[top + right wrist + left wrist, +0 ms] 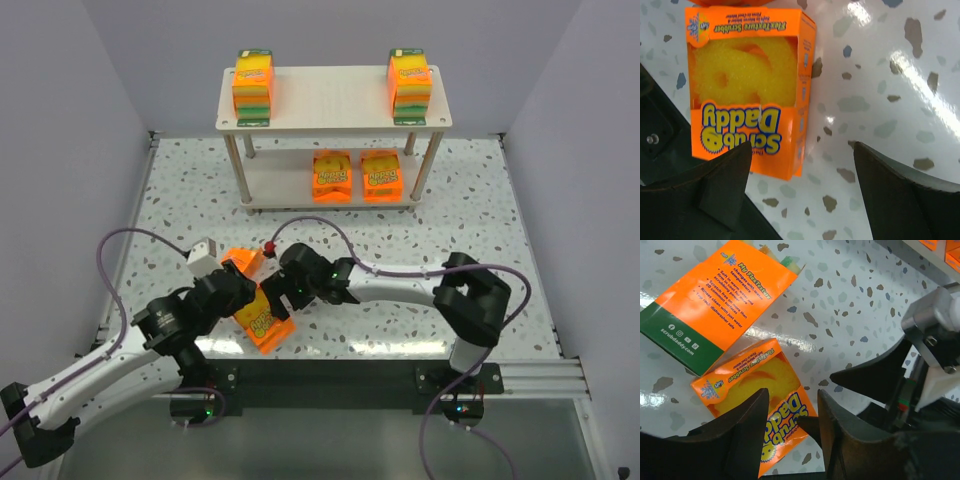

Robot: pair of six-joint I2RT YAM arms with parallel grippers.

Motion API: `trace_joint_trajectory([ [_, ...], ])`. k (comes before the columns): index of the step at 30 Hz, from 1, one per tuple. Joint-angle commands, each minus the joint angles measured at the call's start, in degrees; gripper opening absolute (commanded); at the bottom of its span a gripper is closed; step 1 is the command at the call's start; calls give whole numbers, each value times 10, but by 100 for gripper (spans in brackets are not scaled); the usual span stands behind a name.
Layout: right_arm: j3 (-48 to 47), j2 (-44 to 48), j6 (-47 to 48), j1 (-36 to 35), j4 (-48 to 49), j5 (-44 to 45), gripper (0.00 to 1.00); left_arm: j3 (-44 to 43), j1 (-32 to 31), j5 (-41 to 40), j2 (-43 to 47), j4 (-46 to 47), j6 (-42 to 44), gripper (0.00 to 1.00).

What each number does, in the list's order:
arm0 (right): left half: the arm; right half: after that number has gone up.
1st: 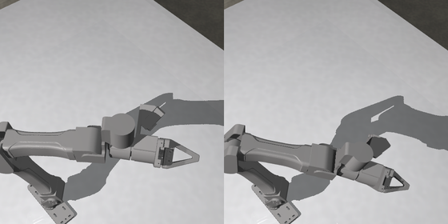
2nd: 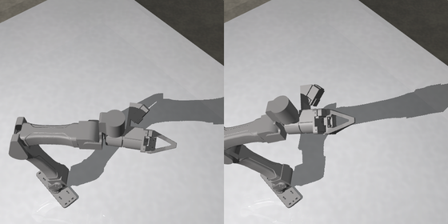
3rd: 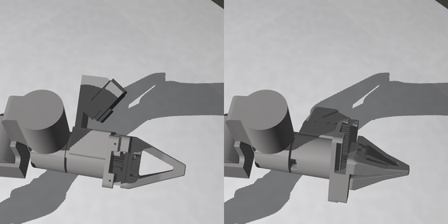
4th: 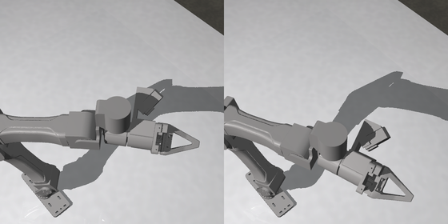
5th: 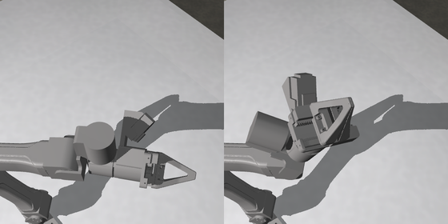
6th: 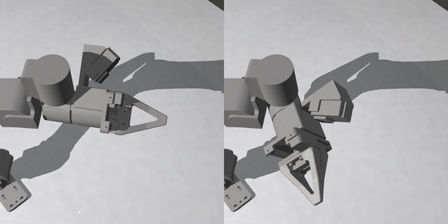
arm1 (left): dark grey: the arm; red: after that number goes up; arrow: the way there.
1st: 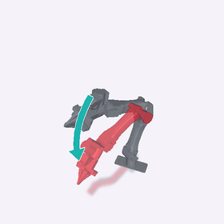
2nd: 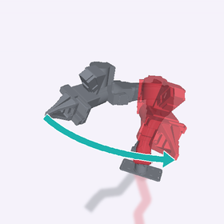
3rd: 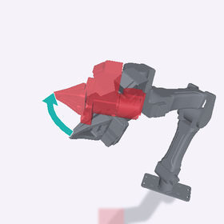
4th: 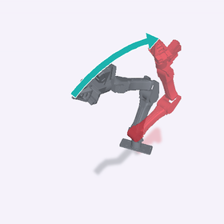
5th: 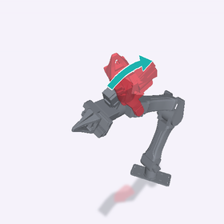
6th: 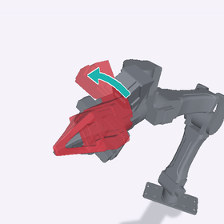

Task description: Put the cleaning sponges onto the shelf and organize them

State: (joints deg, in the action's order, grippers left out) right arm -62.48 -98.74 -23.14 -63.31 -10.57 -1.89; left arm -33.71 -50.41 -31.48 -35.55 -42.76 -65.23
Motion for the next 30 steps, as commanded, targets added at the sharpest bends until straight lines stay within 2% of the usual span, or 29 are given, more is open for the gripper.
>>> trace_joint_trajectory([
  [1, -57, -40, 34, -1, 52, 22, 86, 0, 1, -41, 40, -59, -60, 49],
  [6, -92, -70, 39, -1, 69, 8, 87, -1, 0, -53, 72, -84, -77, 49],
  [13, -140, -142, 35, -2, 61, -10, 84, 12, 1, -56, 74, -82, -82, 49],
  [17, -158, -170, 35, -2, 28, 0, 68, 12, 1, -57, 83, -88, -80, 49],
  [21, -124, -154, 35, 0, 19, 17, 53, 13, 0, -59, 99, -92, -75, 49],
  [25, -73, -123, -4, 32, 8, 58, 0, 24, 1, -34, 101, -48, -32, 47],
  [29, 9, -76, -85, 92, 12, 85, 0, 45, 1, 26, 59, 62, 59, 46],
  [30, 24, -54, -130, 118, 11, 100, 0, 46, 1, 39, 43, 80, 72, 45],
])
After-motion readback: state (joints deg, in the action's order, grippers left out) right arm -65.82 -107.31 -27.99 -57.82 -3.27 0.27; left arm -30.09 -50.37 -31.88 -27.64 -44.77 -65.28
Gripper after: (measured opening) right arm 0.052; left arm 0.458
